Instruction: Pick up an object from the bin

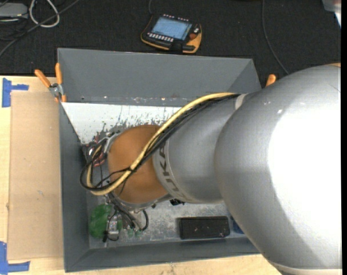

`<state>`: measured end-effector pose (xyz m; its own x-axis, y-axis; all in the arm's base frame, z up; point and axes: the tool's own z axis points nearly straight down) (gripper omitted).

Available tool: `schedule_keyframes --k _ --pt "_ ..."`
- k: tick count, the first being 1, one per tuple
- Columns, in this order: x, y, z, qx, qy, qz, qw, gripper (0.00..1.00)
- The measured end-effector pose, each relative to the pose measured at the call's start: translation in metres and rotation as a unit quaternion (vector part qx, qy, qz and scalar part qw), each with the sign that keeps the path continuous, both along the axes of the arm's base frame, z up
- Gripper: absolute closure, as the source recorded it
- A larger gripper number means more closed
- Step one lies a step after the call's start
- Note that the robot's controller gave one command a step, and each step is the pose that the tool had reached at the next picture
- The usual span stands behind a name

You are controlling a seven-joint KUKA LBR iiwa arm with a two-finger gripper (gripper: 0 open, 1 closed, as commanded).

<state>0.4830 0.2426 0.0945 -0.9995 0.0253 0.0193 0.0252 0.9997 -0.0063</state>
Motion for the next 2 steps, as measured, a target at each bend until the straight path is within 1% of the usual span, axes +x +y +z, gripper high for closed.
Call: schedule_keyframes --k 2 --pt "-0.001 -0.001 0.029 -0.001 0.0021 -0.002 1.0000 1.00"
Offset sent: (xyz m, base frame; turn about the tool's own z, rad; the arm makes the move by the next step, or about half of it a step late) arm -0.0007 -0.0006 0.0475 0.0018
